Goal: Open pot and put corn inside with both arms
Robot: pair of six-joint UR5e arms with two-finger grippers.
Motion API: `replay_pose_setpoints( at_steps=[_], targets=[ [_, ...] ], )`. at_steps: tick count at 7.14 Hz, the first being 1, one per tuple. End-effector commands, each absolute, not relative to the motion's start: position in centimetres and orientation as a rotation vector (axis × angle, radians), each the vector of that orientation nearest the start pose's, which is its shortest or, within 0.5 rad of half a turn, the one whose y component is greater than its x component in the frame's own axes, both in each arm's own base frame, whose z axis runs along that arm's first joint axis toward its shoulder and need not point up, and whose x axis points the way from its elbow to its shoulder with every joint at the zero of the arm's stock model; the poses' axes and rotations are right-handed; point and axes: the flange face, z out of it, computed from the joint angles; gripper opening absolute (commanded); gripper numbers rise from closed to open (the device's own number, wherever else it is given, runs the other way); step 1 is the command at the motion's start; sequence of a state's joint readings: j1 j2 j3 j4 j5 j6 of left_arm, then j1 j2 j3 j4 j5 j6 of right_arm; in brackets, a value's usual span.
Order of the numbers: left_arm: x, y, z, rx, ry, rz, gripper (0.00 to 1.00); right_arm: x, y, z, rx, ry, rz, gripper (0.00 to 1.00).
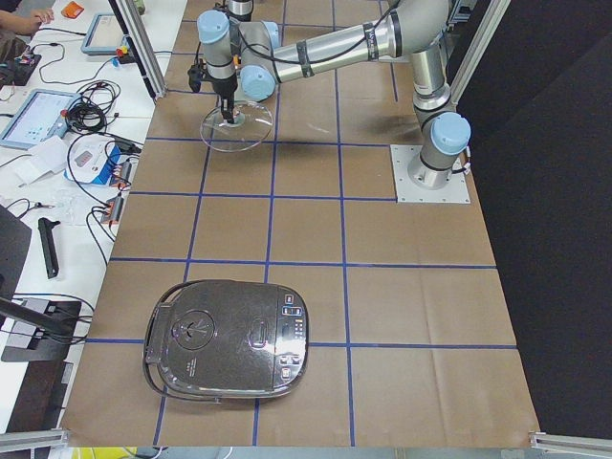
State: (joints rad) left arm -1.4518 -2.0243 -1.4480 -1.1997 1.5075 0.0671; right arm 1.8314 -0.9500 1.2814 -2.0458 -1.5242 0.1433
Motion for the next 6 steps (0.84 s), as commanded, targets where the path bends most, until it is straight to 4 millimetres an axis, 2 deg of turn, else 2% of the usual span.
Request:
replay_pose_setpoints(
  at_steps=[1,2,3,4,5,6],
  targets=[
    [-3.6,-66.2,26.8,-0.047,3.185,-0.171,0.23,31.8,-67.2,27.2,-0.195,3.109,-0.186,0.07],
    [-2.1,-66.3,25.9,-0.023,3.186,-0.155,0.23,31.7,-67.0,26.0,-0.193,3.116,-0.157,0.08],
    [-0.8,-66.4,25.8,-0.042,3.189,-0.155,0.23,31.8,-67.3,25.1,-0.191,3.113,-0.182,0.14],
    [-0.7,-66.5,25.1,-0.042,3.195,-0.142,0.31,31.9,-67.5,24.0,-0.193,3.115,-0.169,0.33],
    [0.3,-67.2,23.6,-0.002,3.186,-0.179,0.48,31.8,-67.4,24.0,-0.203,3.116,-0.166,0.99],
    [0.5,-67.3,23.9,0.006,3.177,-0.197,0.93,31.7,-67.5,24.8,-0.200,3.114,-0.183,1.00]
  ],
)
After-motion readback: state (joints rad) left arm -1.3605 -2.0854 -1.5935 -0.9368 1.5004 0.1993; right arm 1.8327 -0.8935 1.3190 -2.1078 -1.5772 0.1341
